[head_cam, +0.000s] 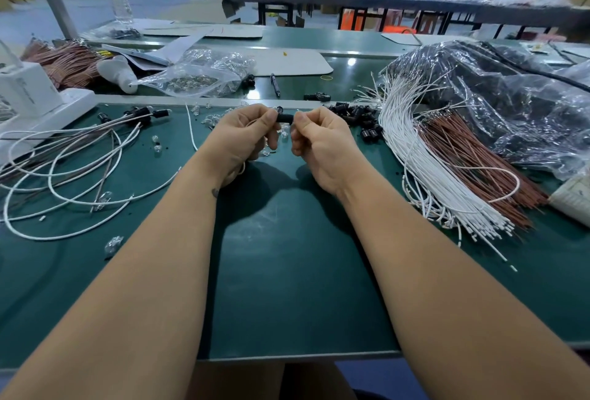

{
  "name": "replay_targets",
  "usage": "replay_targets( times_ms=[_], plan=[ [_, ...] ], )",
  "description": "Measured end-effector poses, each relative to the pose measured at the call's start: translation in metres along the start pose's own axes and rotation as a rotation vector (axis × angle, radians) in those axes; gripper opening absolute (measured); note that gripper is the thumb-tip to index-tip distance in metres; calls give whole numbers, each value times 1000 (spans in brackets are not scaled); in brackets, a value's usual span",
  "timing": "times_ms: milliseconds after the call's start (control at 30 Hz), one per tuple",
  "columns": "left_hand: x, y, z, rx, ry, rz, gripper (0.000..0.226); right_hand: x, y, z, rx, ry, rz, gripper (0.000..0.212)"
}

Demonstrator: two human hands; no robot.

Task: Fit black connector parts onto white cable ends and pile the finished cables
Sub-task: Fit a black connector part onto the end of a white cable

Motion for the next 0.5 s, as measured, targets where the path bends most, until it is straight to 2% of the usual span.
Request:
replay_targets(
  times_ms=[167, 300, 500],
  plan=[
    [6, -1, 2, 22, -4, -156, 25, -5, -4, -3, -17, 103, -44, 17],
    [9, -1, 1, 4, 9, -239, 24, -8, -8, -5, 18, 80, -101, 21],
    [9, -1, 0, -14, 16, -256, 23, -11, -11, -4, 12, 52, -11, 17]
  ],
)
Point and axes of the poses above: each hand's wrist, its own z-axis away from the middle knuckle, its own x-axis out of the palm, y = z × x, the point moved 3 cm from there along -z, towards the middle knuckle, and after that the axes turned 7 degrees about -z, right-handed, at the moved point
